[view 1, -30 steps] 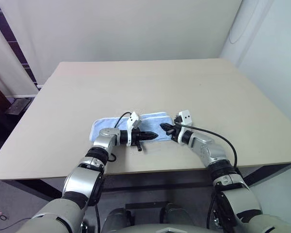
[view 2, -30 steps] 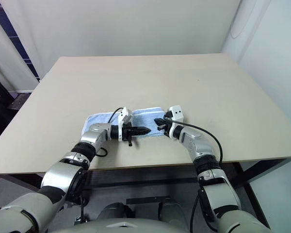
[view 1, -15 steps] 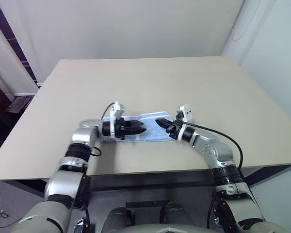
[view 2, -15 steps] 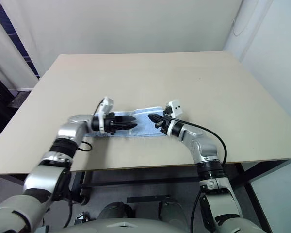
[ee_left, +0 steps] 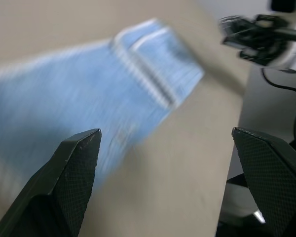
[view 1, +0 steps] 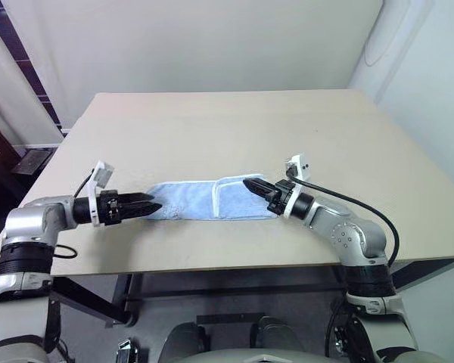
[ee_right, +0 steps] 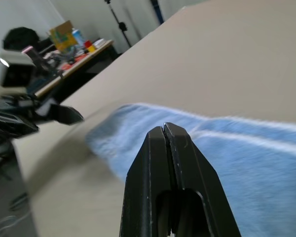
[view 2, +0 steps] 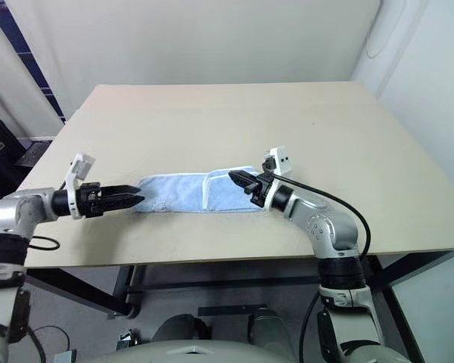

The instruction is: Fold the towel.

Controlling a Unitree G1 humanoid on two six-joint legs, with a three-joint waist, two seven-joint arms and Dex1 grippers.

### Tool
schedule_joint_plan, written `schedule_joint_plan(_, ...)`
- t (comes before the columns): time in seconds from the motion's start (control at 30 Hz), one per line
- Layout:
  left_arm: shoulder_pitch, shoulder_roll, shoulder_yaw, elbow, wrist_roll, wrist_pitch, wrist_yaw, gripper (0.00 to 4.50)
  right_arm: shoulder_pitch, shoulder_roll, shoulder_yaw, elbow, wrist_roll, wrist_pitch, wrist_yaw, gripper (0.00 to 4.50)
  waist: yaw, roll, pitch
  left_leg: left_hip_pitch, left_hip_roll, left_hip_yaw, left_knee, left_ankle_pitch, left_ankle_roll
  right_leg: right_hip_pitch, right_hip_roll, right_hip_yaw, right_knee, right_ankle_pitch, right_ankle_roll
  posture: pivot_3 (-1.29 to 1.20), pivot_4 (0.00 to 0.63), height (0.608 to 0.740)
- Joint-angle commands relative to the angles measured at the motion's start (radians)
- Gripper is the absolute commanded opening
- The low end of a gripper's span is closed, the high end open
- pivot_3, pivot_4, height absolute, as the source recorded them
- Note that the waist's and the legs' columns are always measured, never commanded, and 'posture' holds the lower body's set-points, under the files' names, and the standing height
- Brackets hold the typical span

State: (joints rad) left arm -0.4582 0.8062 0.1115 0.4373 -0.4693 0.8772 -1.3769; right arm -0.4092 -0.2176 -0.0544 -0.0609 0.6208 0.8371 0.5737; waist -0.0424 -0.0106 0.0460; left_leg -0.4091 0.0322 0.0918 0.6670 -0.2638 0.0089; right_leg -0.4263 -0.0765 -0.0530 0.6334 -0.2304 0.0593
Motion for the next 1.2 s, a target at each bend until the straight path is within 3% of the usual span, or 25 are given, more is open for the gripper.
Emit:
schedule_joint_plan(0.03,0.008,0.073,0.008,-0.048,-0.028,0.142,0.028,4.48,-0.045,0.027,-0.028,-0.013,0.040,0.033,-0.042,0.00,-0.002,0.000,0.000,0.000,0.000,0.000,0.000,0.000,0.000,0.000,-0.001,0.000,0.000,0.000,0.000,0.00,0.000,0.740)
schedule_joint_plan(0.17,0.006,0.096,0.038,-0.009,-0.065,0.275,0.071,4.48,-0.064,0.055,-0.044,0.023,0.055,0.060,-0.080,0.00,0.000,0.000,0.000,0.000,0.000,0.000,0.000,0.000,0.000,0.000,-0.001,0.000,0.000,0.000,0.000,0.00,0.000,0.740)
schedule_joint_plan(0.43,-0.093,0.016,0.103,0.244,-0.098,0.405,0.195,4.48,-0.075,0.077,-0.070,0.052,0.056,0.066,-0.121,0.00,-0.001,0.000,0.000,0.000,-0.001,0.001,0.000,0.000,0.000,0.000,-0.001,0.000,0.000,0.000,0.001,0.00,0.000,0.740)
schedule_joint_plan(0.7,-0.202,-0.139,0.182,0.416,-0.093,0.376,0.362,4.48,-0.067,0.074,-0.107,0.047,0.049,0.056,-0.166,0.00,0.006,0.000,0.000,0.000,-0.001,0.001,0.000,0.000,0.000,0.001,-0.002,0.000,0.000,0.001,0.002,0.00,0.000,0.740)
schedule_joint_plan(1.2,-0.267,-0.223,0.256,0.479,-0.097,0.333,0.465,4.48,-0.057,0.089,-0.157,0.056,0.043,0.052,-0.253,0.00,0.030,0.000,-0.001,0.001,-0.002,0.000,0.000,0.000,-0.001,0.001,-0.006,-0.001,0.000,0.001,-0.001,0.00,0.000,0.740)
